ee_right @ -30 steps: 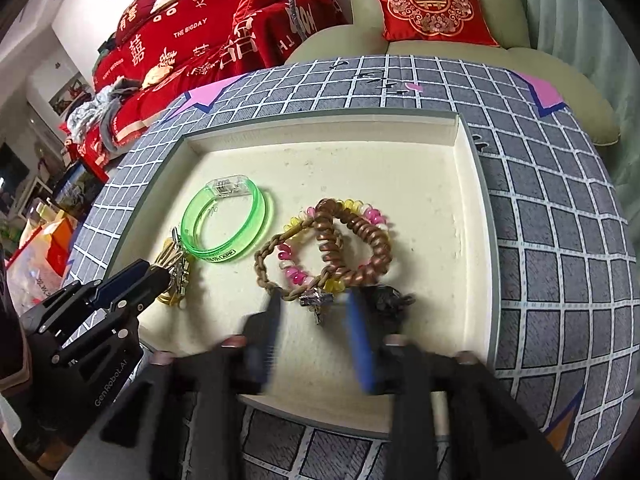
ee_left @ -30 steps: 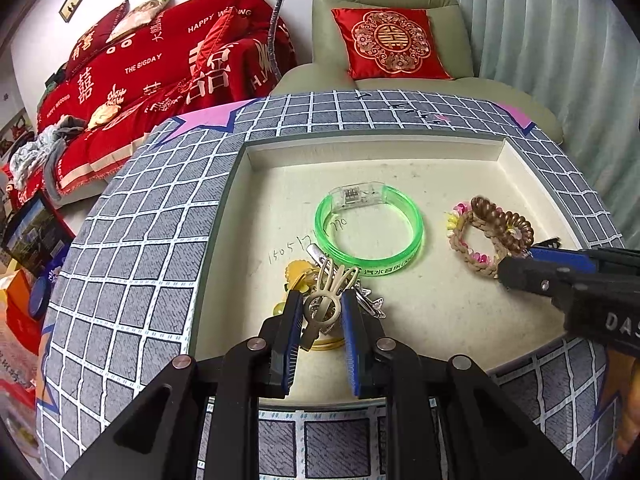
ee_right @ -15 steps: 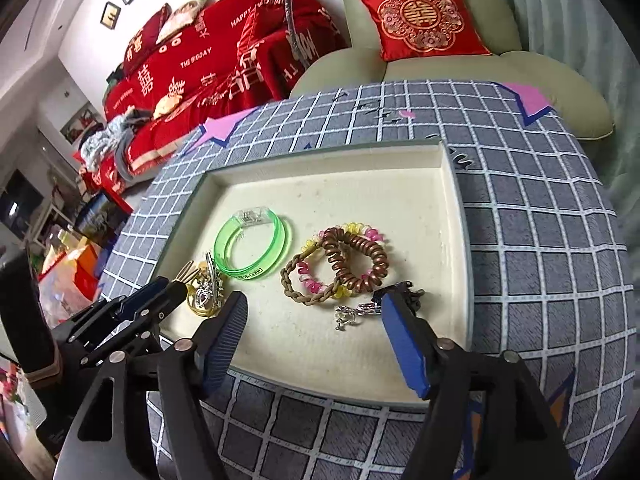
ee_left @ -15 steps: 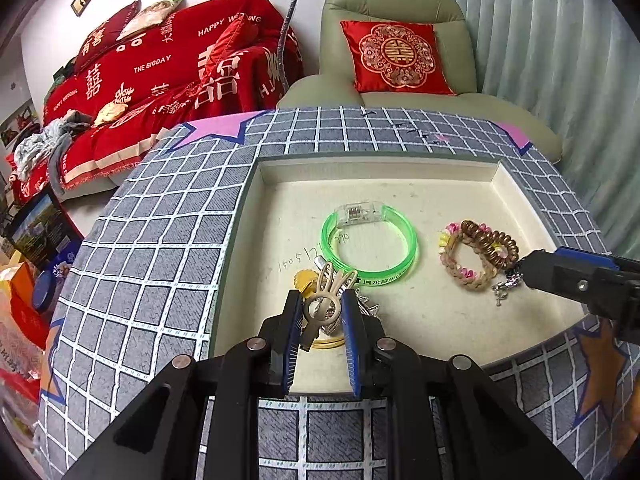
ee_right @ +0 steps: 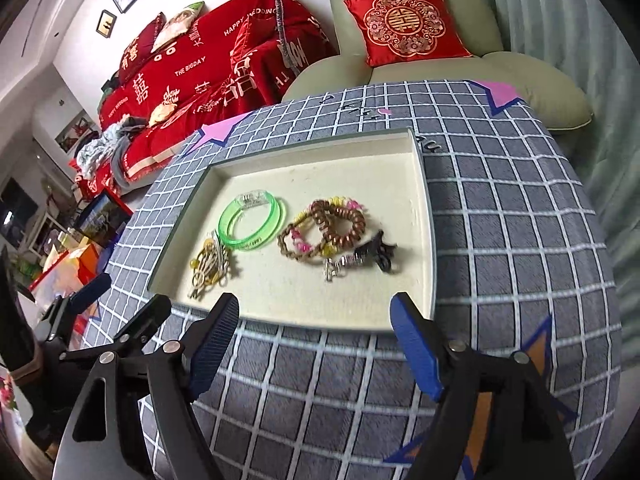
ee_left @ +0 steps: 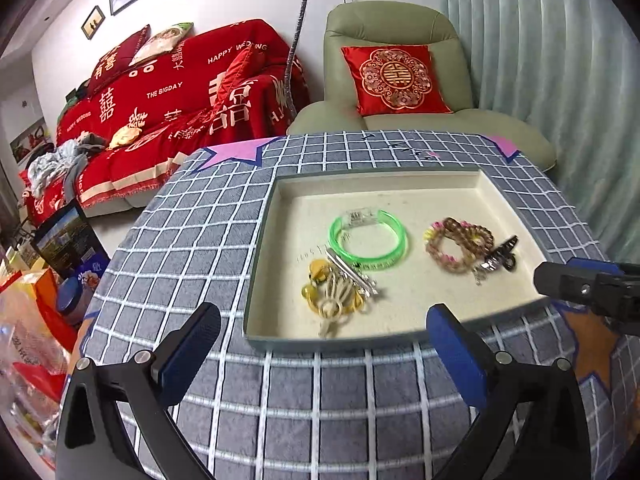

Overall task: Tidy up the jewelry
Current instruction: 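Lift both open tools away from the tray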

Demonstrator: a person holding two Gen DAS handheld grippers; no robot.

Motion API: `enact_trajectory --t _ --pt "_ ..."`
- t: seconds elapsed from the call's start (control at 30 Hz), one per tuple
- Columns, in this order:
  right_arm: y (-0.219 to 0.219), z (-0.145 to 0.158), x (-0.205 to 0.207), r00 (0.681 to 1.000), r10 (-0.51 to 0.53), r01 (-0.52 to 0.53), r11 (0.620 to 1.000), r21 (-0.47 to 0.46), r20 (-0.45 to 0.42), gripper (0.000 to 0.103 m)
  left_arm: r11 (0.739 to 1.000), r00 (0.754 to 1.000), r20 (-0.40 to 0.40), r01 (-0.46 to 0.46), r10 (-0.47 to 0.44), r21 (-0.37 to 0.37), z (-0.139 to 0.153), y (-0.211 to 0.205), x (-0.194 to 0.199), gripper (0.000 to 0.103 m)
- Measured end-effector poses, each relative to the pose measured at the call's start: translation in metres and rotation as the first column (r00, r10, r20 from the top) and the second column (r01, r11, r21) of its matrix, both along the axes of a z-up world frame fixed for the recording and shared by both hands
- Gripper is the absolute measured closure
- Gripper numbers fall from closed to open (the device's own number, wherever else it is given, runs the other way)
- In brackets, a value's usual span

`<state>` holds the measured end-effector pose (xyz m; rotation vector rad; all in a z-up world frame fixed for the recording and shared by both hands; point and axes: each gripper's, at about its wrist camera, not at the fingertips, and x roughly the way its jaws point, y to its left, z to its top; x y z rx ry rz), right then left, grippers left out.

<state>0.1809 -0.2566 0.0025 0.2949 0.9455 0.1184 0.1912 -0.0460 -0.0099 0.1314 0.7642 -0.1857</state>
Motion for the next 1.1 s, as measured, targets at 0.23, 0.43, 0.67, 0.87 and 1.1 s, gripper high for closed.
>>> enact_trajectory --t 0.23,0.43,0.67,0.87,1.1 --pt "0.007 0.001 -0.026 1.0 0.0 0.0 1.0 -0.02 0.003 0.015 0.999 0.999 -0.03 -0.023 0.022 -0.028 0.0 0.008 -0.027 0.0" --pt "0.016 -0.001 -0.05 1.0 -0.005 0.005 0.998 -0.055 -0.004 0.014 0.999 0.998 -0.042 -0.04 0.038 -0.032 0.0 0.016 -0.056 0.0" --pt "0.022 -0.006 -0.08 0.999 -0.045 0.045 0.993 -0.106 0.008 0.0 0.998 0.998 -0.045 -0.046 0.044 -0.047 0.001 0.023 -0.08 0.0" --pt "0.034 -0.001 -0.107 0.998 -0.046 0.053 0.98 -0.193 0.039 0.0 0.998 0.998 -0.02 -0.062 0.062 -0.031 0.002 0.029 -0.099 0.0" --pt "0.042 0.006 -0.133 0.994 -0.068 0.086 0.969 -0.231 0.083 0.0 0.996 0.996 -0.013 -0.088 0.087 -0.028 0.0 0.038 -0.116 0.0"
